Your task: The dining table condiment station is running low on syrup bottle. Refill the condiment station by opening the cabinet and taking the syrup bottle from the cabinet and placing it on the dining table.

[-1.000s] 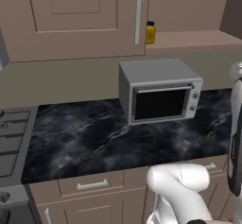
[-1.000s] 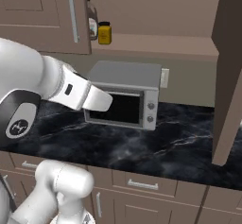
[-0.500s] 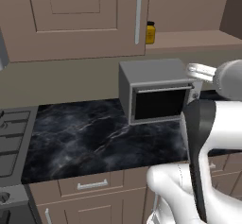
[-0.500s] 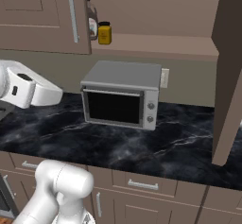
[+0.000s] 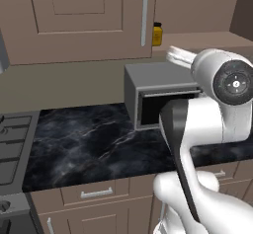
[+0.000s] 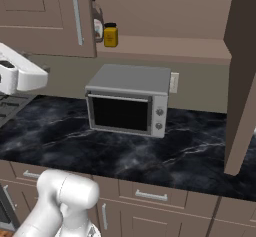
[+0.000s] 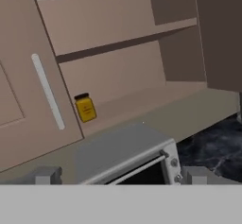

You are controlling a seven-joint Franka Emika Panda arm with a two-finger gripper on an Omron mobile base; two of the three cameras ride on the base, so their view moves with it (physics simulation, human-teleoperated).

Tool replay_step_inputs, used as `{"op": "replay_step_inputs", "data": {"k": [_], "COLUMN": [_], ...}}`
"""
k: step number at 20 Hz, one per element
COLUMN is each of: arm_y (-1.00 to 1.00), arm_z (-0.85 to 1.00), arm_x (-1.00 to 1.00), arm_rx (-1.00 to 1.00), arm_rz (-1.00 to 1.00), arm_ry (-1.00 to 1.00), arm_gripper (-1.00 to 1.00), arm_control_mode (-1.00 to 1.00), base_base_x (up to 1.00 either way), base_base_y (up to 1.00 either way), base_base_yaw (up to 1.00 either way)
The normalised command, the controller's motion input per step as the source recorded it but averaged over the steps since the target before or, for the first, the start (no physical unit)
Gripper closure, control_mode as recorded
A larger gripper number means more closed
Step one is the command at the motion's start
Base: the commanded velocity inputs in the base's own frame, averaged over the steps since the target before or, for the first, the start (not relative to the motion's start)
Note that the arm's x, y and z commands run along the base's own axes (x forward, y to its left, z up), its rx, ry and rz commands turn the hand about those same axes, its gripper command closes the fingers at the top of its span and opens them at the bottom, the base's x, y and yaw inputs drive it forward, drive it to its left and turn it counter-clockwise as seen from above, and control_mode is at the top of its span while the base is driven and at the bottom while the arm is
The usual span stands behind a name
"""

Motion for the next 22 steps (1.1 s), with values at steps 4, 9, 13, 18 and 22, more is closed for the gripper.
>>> {"op": "replay_step_inputs", "data": {"k": [4,9,13,18,22], "arm_y": [-0.14,0.01,0.09,0.19,0.4], "arm_z": [0.25,0.08,0.06,0.0,0.0], "arm_x": [0.3,0.73,0.88,0.74,0.54], "arm_rx": [-0.03,-0.02,-0.07,-0.08,-0.12], "arm_rz": [0.02,0.1,0.12,0.19,0.13], "arm_ry": [-0.02,-0.02,-0.01,-0.11,-0.13], "arm_gripper": [-1.0,-1.0,-1.0,-1.0,-1.0], "arm_control_mode": [-1.0,-1.0,-1.0,-1.0,-1.0], "base_base_x": [0.0,0.0,0.0,0.0,0.0], "base_base_y": [0.0,0.0,0.0,0.0,0.0], "base_base_yaw": [0.0,0.0,0.0,0.0,0.0]}}
